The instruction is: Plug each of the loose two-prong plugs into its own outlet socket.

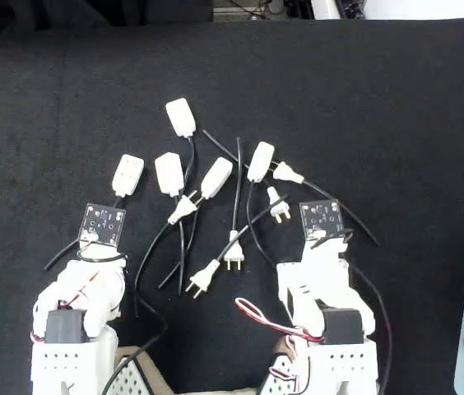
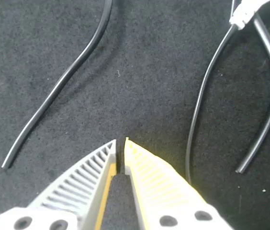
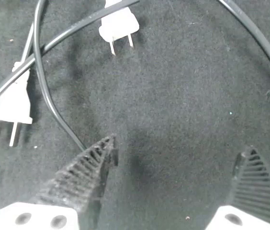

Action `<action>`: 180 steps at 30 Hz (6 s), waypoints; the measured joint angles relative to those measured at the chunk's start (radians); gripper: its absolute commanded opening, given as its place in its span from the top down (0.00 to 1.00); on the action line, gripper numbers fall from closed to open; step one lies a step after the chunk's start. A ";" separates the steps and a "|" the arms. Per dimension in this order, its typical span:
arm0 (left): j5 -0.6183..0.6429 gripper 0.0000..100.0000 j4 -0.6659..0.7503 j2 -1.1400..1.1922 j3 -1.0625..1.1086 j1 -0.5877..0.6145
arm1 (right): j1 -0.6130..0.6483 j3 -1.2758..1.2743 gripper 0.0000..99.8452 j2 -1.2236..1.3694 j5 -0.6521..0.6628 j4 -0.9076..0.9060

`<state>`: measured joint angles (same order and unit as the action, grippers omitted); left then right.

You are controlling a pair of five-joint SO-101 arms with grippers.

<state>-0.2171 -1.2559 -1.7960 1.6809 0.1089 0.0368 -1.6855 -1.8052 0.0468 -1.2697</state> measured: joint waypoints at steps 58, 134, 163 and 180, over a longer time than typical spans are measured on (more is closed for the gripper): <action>0.000 0.96 0.000 0.000 0.000 0.000 | 0.000 0.000 0.61 0.000 0.000 0.000; 0.000 0.97 0.081 0.000 -0.034 0.061 | 0.000 0.127 0.61 0.000 0.140 0.081; 0.000 0.97 0.081 0.000 -0.034 0.063 | 0.002 0.839 0.77 0.961 0.164 0.081; 0.000 0.97 0.081 0.000 -0.021 0.063 | 0.089 1.375 0.78 1.797 0.164 0.084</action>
<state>-0.2171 -1.1745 -1.7960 1.6594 0.1718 0.1258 -0.3107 -0.0084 0.2110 -1.1853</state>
